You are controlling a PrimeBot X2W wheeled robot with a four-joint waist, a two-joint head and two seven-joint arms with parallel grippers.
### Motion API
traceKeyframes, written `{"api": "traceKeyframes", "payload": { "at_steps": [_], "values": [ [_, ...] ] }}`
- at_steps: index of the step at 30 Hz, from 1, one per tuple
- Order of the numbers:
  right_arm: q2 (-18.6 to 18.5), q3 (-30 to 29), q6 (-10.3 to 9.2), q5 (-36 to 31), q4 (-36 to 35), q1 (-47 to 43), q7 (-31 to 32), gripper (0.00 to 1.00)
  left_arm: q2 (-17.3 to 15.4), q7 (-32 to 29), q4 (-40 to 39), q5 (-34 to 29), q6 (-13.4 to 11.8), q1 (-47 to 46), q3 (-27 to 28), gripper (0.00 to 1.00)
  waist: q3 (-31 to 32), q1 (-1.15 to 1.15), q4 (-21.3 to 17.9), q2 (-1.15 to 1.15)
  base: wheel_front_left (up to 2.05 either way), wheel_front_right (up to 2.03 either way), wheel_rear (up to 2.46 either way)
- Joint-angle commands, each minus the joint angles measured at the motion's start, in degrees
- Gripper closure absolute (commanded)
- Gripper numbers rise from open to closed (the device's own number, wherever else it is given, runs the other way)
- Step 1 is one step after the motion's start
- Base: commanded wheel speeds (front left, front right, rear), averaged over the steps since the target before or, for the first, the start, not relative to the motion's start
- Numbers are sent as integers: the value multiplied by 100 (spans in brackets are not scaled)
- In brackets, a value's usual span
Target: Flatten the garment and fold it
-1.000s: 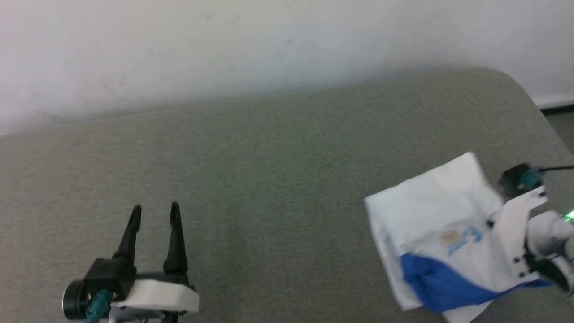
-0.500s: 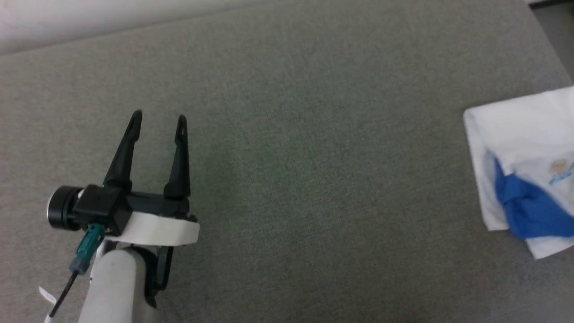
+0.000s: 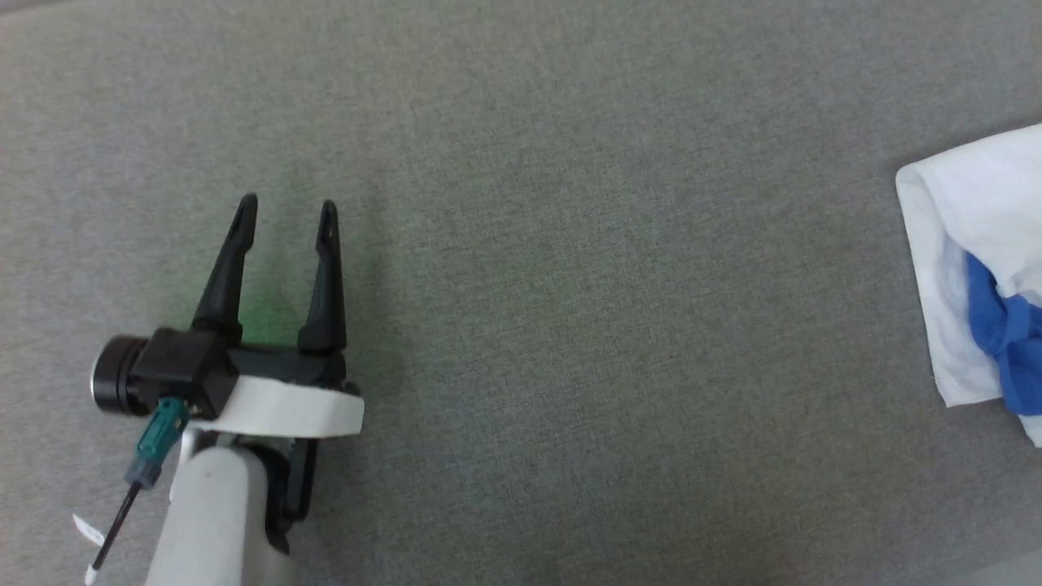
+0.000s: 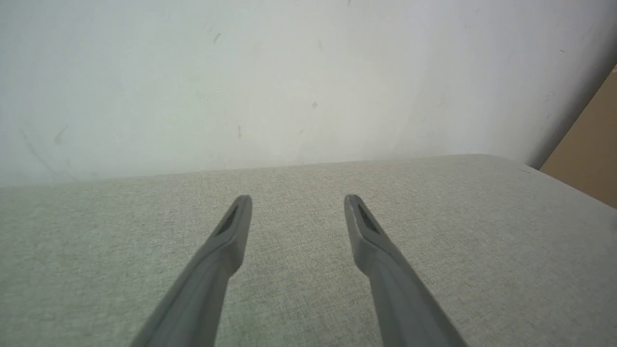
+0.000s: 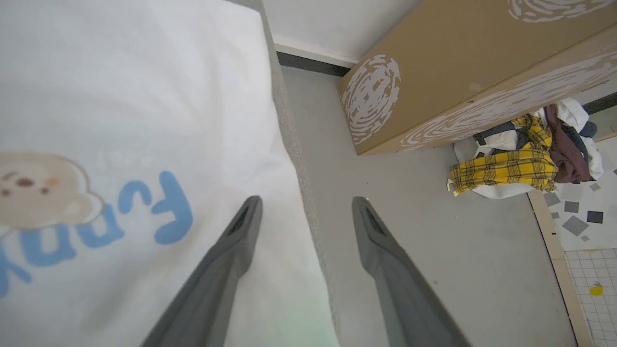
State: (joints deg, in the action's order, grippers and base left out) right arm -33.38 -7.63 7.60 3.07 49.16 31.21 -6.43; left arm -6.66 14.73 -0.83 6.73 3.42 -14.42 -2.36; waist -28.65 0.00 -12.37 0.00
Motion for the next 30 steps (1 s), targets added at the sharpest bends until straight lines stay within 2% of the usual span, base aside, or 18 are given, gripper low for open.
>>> {"api": "traceKeyframes", "payload": {
  "at_steps": [1,6,14,20,25,30],
  "values": [
    [85,-79,-11,-141,42,-171,-149,0,42,25,32,41,-63,139,58,0,480,0,61,0,0,0,0],
    [252,-227,-11,-393,-332,-659,-460,0,129,26,108,112,-176,580,213,0,1164,0,102,0,0,0,0],
    [1062,192,-11,-75,-2167,-1587,-172,0,233,26,205,173,-325,1251,359,0,1961,0,283,0,0,0,0],
    [1699,612,-11,320,-3385,-2227,274,0,252,27,381,160,-348,1420,393,0,2246,0,658,0,0,0,0],
    [2244,859,-11,505,-4021,-2535,386,0,143,27,547,106,-376,1556,503,0,2398,0,921,0,0,0,0],
    [2706,844,-11,563,-4449,-2773,310,0,-62,26,662,153,-382,1714,701,0,2491,0,1058,0,0,0,0]
  ]
}}
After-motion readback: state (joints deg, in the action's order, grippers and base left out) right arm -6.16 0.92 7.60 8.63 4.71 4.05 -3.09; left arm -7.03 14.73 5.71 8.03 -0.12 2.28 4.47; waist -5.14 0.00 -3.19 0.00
